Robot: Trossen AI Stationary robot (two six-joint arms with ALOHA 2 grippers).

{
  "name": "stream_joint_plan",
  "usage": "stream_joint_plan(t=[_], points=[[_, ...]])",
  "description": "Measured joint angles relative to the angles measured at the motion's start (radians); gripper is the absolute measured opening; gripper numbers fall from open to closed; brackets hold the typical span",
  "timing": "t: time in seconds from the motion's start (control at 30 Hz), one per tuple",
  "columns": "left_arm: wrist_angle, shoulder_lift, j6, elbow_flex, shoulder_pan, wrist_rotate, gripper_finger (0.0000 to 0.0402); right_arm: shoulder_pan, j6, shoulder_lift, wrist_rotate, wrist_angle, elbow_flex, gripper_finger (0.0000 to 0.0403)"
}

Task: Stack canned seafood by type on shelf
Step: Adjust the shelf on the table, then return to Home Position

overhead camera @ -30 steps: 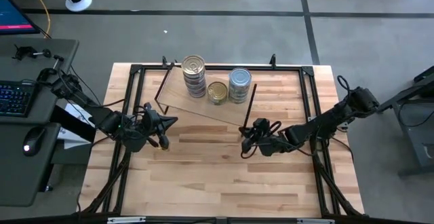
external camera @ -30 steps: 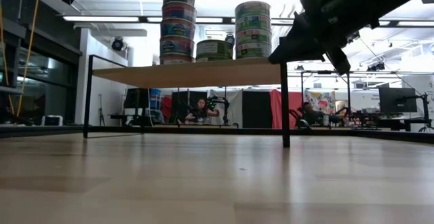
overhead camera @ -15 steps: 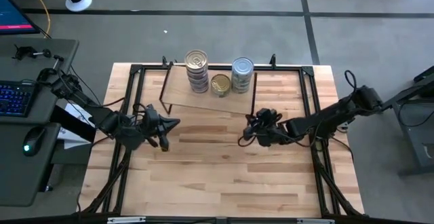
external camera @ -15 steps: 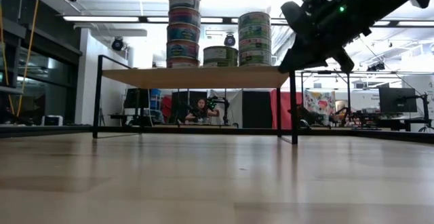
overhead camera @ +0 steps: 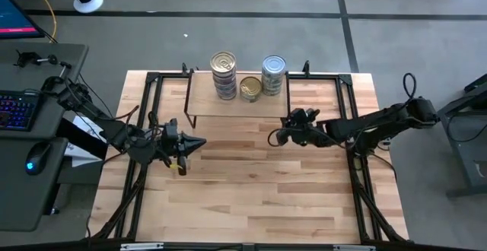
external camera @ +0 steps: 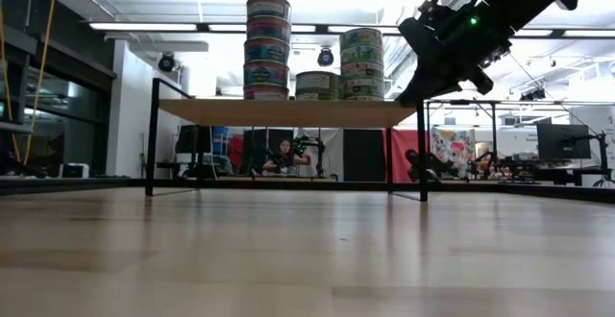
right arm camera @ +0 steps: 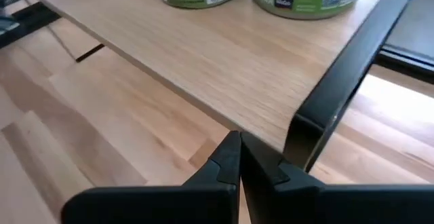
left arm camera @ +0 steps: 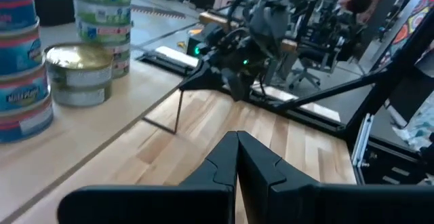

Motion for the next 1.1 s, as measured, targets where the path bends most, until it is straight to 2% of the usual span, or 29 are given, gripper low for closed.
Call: stream_joint_plan(t=[0.17, 0.23, 0.27, 0.33, 0.37, 0.43, 0.57, 0.63, 0.7, 0.8, 0.97, 1.1], points=[[0.081, 0.000, 0.112, 0.000, 0.014, 0.004, 0.0000, 0.003, -0.042, -0.059, -0.079, 0.000, 0.000, 0.0000], [0.136, 0.000, 0.174, 0.000, 0.044, 0.054, 0.0000, 0.015, -0.054, -0.106, -0.098, 0.001, 0.000, 0.0000], [0.174, 0.000, 0.223, 0.000, 0.068, 0.118, 0.0000, 0.026, -0.058, -0.132, -0.106, 0.001, 0.000, 0.0000], [0.246, 0.000, 0.323, 0.000, 0.136, 0.310, 0.0000, 0.052, -0.059, -0.189, -0.111, 0.005, 0.000, 0.0000], [0.273, 0.000, 0.355, 0.000, 0.180, 0.418, 0.0000, 0.067, -0.059, -0.216, -0.111, 0.006, 0.001, 0.0000], [0.282, 0.006, 0.407, 0.001, 0.287, 0.564, 0.0000, 0.096, -0.057, -0.261, -0.112, 0.006, 0.001, 0.0000], [0.218, -0.014, 0.437, -0.039, 0.529, 0.702, 0.0000, 0.160, -0.021, -0.321, -0.115, -0.005, 0.002, 0.0000], [0.234, -0.056, 0.379, -0.083, 0.630, 0.806, 0.0000, 0.194, 0.027, -0.339, -0.110, -0.031, 0.002, 0.0000], [0.282, -0.119, 0.312, -0.158, 0.687, 0.900, 0.0000, 0.229, 0.074, -0.353, -0.094, -0.063, 0.002, 0.0000], [0.354, -0.219, 0.232, -0.311, 0.687, 0.894, 0.0000, 0.273, 0.122, -0.361, -0.071, -0.096, 0.002, 0.0000], [0.536, -0.384, 0.083, -0.560, 0.596, 0.745, 0.0000, 0.318, 0.182, -0.365, -0.034, -0.105, 0.002, 0.0000], [0.584, -0.473, 0.053, -0.665, 0.498, 0.612, 0.0000, 0.332, 0.210, -0.366, -0.006, -0.105, 0.002, 0.0000]])
